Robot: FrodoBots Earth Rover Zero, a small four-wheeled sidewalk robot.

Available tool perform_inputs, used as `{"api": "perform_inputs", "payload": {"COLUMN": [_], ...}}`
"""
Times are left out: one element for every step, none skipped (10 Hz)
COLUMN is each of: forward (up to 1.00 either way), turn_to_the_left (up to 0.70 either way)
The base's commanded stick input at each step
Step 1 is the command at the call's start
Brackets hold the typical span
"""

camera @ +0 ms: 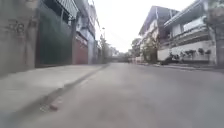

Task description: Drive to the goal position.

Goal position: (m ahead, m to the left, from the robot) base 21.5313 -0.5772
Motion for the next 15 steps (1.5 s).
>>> {"api": "perform_inputs", "payload": {"forward": [1.00,1.00,1.00,1.00,1.00,1.00,1.00,1.00,1.00,1.00,1.00,1.00,1.00,1.00,1.00], "turn_to_the_left": [0.00,0.00,0.00,0.00,0.00,0.00,0.00,0.00,-0.29,-0.40,-0.19,0.00,0.00,0.00,0.00]}}
